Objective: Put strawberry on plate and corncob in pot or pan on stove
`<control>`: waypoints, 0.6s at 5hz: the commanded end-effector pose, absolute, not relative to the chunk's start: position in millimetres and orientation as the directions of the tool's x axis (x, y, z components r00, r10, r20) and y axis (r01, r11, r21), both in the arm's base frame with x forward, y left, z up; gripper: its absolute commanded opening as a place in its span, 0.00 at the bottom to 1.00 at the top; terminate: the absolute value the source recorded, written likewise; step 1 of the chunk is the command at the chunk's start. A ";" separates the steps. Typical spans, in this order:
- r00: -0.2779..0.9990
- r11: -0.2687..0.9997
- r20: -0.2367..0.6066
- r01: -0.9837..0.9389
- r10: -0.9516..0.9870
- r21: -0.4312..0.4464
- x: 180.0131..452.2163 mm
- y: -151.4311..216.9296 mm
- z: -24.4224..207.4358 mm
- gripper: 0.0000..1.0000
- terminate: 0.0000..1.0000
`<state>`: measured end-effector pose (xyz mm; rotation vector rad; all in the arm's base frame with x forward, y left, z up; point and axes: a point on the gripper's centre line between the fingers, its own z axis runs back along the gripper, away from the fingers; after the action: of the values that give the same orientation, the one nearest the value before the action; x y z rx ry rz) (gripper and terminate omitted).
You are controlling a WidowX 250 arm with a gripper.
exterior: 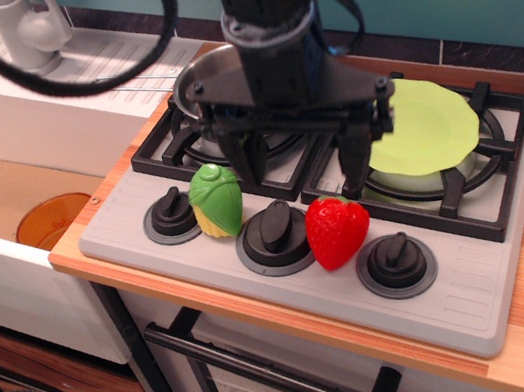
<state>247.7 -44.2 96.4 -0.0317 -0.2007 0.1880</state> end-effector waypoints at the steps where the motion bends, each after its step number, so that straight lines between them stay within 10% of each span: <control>1: 0.942 0.982 0.277 -0.174 0.188 -0.076 257.0 -45.4 76.8 1.00 0.00; 3: 0.931 0.983 0.318 -0.155 0.180 -0.100 262.7 -43.9 55.6 1.00 0.00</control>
<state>257.9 -44.5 49.1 -0.0700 -0.3057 0.1694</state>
